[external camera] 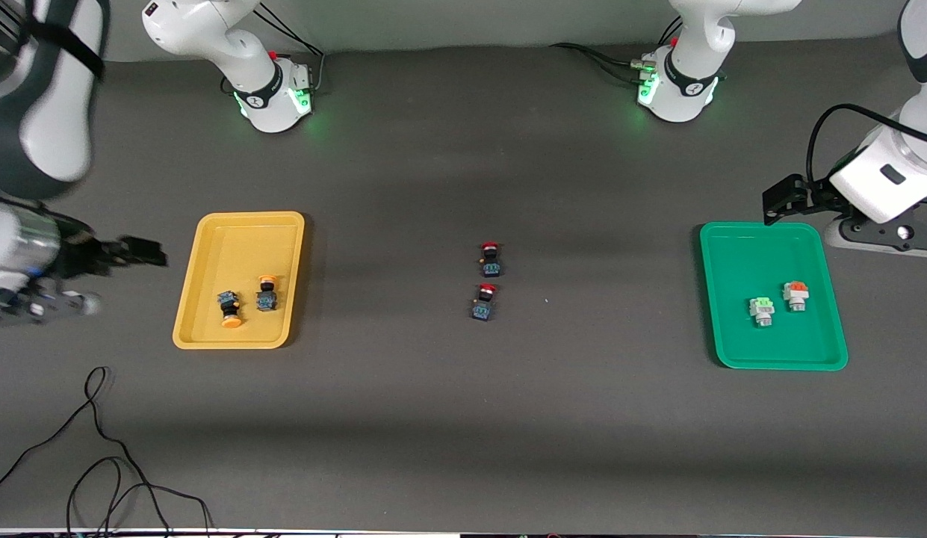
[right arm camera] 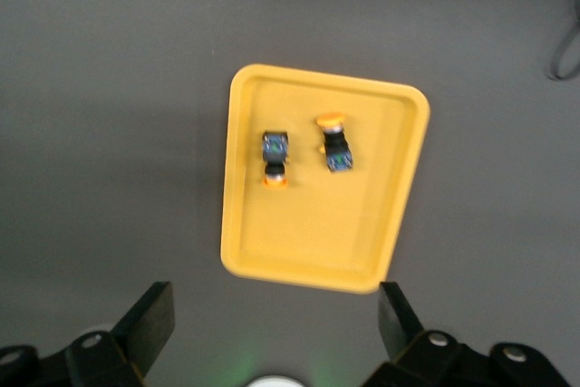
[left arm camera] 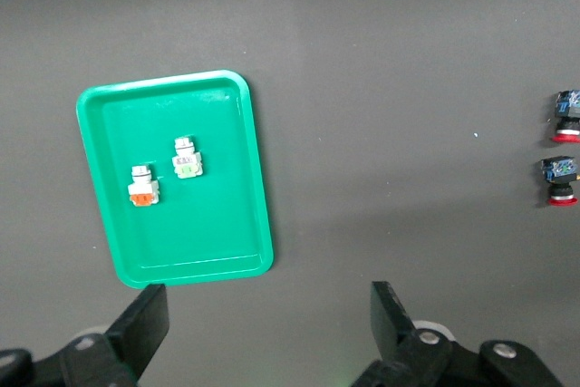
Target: Place green and yellow buttons in trays
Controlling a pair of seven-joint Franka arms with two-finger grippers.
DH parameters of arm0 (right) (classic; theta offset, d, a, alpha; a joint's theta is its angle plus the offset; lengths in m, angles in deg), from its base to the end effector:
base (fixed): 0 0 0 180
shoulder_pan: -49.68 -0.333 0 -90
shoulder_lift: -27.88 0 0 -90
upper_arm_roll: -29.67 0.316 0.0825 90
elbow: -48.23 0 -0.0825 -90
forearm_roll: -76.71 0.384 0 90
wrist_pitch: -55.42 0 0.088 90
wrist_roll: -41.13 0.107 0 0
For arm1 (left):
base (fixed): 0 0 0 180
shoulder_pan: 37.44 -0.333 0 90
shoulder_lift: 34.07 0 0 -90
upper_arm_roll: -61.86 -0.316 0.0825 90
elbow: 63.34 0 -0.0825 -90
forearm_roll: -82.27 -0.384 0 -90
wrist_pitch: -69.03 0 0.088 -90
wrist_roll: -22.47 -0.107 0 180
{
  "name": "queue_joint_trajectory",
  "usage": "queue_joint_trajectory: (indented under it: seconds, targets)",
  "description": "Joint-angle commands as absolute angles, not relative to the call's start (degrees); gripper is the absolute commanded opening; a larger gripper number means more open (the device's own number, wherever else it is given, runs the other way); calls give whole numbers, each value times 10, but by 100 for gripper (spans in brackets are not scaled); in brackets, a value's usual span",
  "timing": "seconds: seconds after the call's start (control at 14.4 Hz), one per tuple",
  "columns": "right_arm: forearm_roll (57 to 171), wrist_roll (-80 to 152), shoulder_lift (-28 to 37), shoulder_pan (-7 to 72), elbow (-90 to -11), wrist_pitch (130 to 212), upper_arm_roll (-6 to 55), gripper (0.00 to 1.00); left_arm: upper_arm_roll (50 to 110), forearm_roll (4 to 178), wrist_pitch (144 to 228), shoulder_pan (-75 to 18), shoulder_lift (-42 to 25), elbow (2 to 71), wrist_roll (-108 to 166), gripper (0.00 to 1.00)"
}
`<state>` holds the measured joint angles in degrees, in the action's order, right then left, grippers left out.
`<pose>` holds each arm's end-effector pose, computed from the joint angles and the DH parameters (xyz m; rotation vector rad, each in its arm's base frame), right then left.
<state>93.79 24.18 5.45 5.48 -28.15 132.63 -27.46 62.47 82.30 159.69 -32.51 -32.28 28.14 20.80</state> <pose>0.6079 0.0042 0.5697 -3.0984 -0.1686 0.3232 0.5608 -0.0544 0.5958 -3.1339 0.1974 0.0715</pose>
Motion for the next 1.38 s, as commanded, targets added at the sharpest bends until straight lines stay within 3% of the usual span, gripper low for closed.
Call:
queue_joint_trajectory:
  seconds: [0.0,1.11,1.18,1.32]
  targets:
    - [933,247,39,106,-160,1208,-286,100,593,832,1591,-306,-323,274,214,99]
    - [933,254,44,132,-156,1199,-282,100,589,815,1565,-315,-324,272,222,99]
    - [931,254,47,141,-156,1199,-270,100,588,815,1566,-315,-324,272,221,99]
    - [913,254,69,223,-157,1199,-170,100,589,814,1567,-315,-324,272,222,99]
